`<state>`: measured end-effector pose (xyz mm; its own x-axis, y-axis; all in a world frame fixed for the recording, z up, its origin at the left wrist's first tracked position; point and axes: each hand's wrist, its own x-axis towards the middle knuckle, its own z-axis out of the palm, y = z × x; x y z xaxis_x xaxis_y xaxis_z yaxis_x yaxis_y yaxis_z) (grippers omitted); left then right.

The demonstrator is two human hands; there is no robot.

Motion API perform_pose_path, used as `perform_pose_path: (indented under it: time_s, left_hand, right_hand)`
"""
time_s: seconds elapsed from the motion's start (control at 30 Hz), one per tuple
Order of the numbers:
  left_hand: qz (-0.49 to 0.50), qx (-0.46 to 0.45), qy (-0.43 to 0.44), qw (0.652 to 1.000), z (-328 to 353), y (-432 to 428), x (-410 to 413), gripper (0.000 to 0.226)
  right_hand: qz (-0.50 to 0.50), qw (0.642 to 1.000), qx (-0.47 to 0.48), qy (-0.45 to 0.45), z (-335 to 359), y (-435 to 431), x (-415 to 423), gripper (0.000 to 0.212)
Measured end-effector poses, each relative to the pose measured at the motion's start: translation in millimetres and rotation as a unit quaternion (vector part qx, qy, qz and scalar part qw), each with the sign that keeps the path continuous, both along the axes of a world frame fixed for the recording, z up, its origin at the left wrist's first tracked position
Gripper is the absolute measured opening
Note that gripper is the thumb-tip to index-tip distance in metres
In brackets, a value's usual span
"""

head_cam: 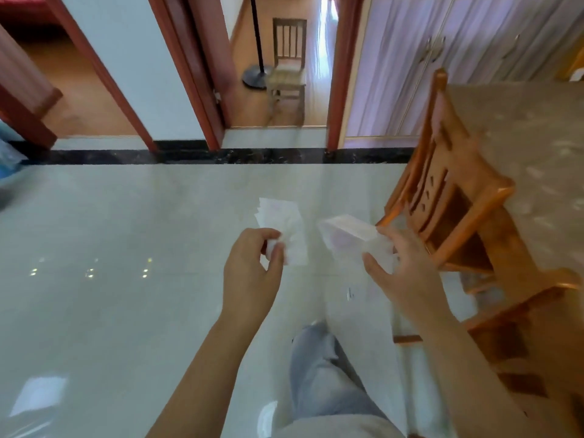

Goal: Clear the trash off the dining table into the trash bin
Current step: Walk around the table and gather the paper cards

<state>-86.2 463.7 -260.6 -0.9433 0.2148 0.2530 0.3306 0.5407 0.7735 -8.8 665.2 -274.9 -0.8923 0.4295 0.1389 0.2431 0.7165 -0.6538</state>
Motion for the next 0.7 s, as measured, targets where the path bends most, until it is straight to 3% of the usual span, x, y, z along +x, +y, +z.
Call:
perform_pose_path:
  time_s: [0.27,0.6,0.7]
  left_hand:
    - [-0.08,0.002,0.015,0.997,26.2,128.8,-161.3,0.016]
    - [-0.124,0.03,-0.052,0.99,-1.4,262.6,-345.7,0.018]
    - [-0.133,0.044,-0.048,0.989,1.5,303.1,-418.9,0.019]
  right_hand:
    - [-0.087,0.996,0.022,-0.003,23.8,117.9,-134.1,0.045]
    - [-0.152,0.988,0.021,-0.024,29.0,229.3,-282.1,0.062]
    - [-0.17,0.985,0.018,-0.021,38.2,265.8,-358.4,0.052]
